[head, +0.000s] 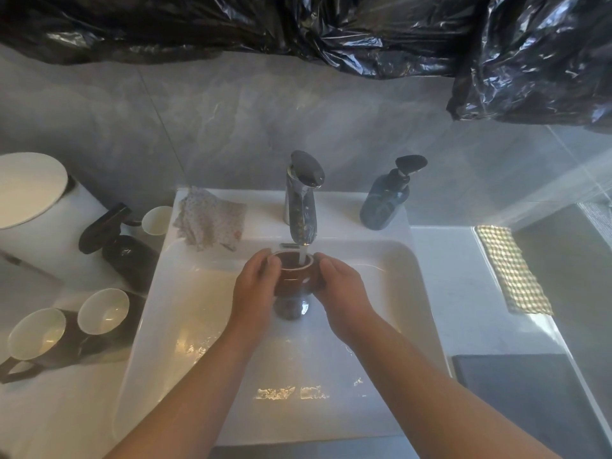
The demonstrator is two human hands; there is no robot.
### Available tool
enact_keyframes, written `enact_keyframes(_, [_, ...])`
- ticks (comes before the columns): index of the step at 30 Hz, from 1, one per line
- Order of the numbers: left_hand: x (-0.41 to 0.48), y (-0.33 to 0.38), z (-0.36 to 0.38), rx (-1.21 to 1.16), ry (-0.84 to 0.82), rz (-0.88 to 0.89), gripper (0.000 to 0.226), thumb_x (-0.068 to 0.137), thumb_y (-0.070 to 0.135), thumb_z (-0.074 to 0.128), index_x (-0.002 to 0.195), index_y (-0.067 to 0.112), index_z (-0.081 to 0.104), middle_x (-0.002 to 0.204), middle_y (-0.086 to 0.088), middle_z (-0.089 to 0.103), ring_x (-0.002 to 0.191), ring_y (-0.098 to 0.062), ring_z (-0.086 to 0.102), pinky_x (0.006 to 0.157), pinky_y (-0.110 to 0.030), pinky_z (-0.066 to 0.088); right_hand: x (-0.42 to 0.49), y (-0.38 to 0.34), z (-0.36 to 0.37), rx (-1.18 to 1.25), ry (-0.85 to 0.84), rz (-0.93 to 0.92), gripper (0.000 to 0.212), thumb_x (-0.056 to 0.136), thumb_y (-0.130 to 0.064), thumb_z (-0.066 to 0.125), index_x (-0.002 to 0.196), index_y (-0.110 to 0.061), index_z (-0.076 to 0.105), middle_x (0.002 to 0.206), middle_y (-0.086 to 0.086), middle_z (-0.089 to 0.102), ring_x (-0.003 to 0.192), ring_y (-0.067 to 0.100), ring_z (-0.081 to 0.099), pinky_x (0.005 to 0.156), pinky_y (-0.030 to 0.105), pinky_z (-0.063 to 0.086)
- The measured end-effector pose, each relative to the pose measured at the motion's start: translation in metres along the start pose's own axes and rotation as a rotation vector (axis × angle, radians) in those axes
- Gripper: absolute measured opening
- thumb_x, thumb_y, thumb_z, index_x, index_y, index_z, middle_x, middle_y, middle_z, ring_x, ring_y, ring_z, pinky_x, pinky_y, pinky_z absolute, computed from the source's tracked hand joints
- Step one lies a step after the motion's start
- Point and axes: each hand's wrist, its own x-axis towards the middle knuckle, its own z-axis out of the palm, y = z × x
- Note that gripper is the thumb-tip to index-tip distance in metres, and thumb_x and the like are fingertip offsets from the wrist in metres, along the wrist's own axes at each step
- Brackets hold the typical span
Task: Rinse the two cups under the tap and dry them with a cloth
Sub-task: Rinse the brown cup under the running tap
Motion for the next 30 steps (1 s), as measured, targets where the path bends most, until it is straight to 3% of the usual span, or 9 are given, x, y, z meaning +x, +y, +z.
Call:
enact_keyframes(2, [-0.005, 0.001, -0.001, 0.129, -0.110, 0.035, 0.041, 0.087, 0.008, 0.072, 0.096, 0.045, 0.058, 0.089, 0.027, 0.070, 0.084, 0.015, 0.064, 0.070, -0.012, 0.052, 0.003, -0.005, -0.003, 0.044, 0.014, 0.066, 0.029, 0.099, -0.002, 0.043, 0.090, -0.003, 0.071, 0.071, 0.004, 0.066, 0.068, 0.016, 0.061, 0.055, 0.015, 0.048])
enact_keyframes(5, [-0.005, 0.001, 0.004, 0.218, -0.041, 0.051, 0.056, 0.075, 0.007, 0.082, 0.110, 0.038, 0.053, 0.103, 0.020, 0.062, 0.086, 0.022, 0.059, 0.066, -0.007, 0.048, 0.004, -0.010, -0.001, 0.085, -0.002, 0.145, 0.023, 0.098, -0.002, 0.048, 0.108, 0.004, 0.068, 0.082, 0.006, 0.068, 0.068, 0.012, 0.067, 0.055, 0.018, 0.055])
enact_keyframes(9, [0.003, -0.003, 0.006, 0.165, 0.051, 0.025, 0.037, 0.074, 0.035, 0.074, 0.106, 0.033, 0.056, 0.103, 0.014, 0.064, 0.092, 0.006, 0.062, 0.075, -0.017, 0.047, -0.001, -0.011, 0.005, 0.048, -0.005, 0.082, 0.031, 0.094, -0.021, 0.046, 0.103, -0.009, 0.073, 0.097, 0.013, 0.071, 0.092, 0.024, 0.067, 0.082, 0.039, 0.058])
enact_keyframes(12, [0.009, -0.006, 0.006, -0.018, 0.049, -0.044, 0.015, 0.077, 0.048, 0.058, 0.086, 0.037, 0.062, 0.095, 0.005, 0.066, 0.093, -0.017, 0.064, 0.083, -0.037, 0.052, -0.006, -0.011, 0.006, -0.014, -0.004, 0.009, 0.036, 0.102, -0.028, 0.039, 0.099, -0.030, 0.075, 0.097, 0.002, 0.073, 0.095, 0.018, 0.066, 0.085, 0.035, 0.055])
enact_keyframes(18, [0.016, 0.005, 0.008, -0.315, 0.144, -0.319, 0.036, 0.105, 0.029, 0.040, 0.085, 0.013, 0.065, 0.080, -0.011, 0.071, 0.072, -0.020, 0.069, 0.071, -0.032, 0.056, -0.017, -0.014, 0.005, -0.055, -0.026, -0.067, 0.053, 0.108, -0.030, 0.033, 0.083, -0.054, 0.072, 0.085, -0.019, 0.074, 0.095, 0.011, 0.069, 0.078, 0.026, 0.057])
enact_keyframes(22, [0.016, 0.010, 0.006, -0.240, 0.068, -0.383, 0.044, 0.108, 0.041, 0.032, 0.098, 0.011, 0.064, 0.090, -0.014, 0.069, 0.078, -0.022, 0.065, 0.056, -0.031, 0.059, -0.018, -0.017, 0.003, -0.058, -0.032, -0.022, 0.047, 0.109, -0.032, 0.028, 0.080, -0.031, 0.065, 0.074, -0.010, 0.065, 0.076, 0.008, 0.062, 0.064, 0.018, 0.049])
enact_keyframes(26, [0.019, -0.008, -0.006, 0.017, -0.024, -0.219, 0.060, 0.085, 0.069, 0.036, 0.104, 0.024, 0.071, 0.114, -0.007, 0.073, 0.108, -0.026, 0.067, 0.101, -0.056, 0.050, -0.019, -0.029, -0.001, -0.089, -0.065, 0.107, 0.052, 0.109, -0.040, 0.022, 0.072, -0.021, 0.053, 0.064, -0.005, 0.050, 0.060, 0.009, 0.044, 0.056, 0.022, 0.034])
enact_keyframes(28, [0.020, -0.015, -0.009, 0.083, -0.040, -0.204, 0.056, 0.086, 0.068, 0.035, 0.097, 0.030, 0.073, 0.109, -0.006, 0.075, 0.109, -0.028, 0.068, 0.101, -0.059, 0.049, -0.018, -0.031, -0.004, -0.122, -0.079, 0.148, 0.052, 0.109, -0.041, 0.020, 0.073, -0.019, 0.051, 0.063, -0.002, 0.047, 0.057, 0.012, 0.041, 0.053, 0.024, 0.033])
enact_keyframes(30, [0.019, -0.005, -0.008, 0.084, -0.039, -0.203, 0.050, 0.104, 0.049, 0.031, 0.090, 0.024, 0.073, 0.094, -0.005, 0.077, 0.094, -0.029, 0.071, 0.092, -0.054, 0.056, -0.015, -0.030, -0.005, -0.155, -0.092, 0.123, 0.052, 0.108, -0.042, 0.020, 0.076, -0.017, 0.051, 0.062, 0.002, 0.046, 0.054, 0.015, 0.040, 0.049, 0.023, 0.035])
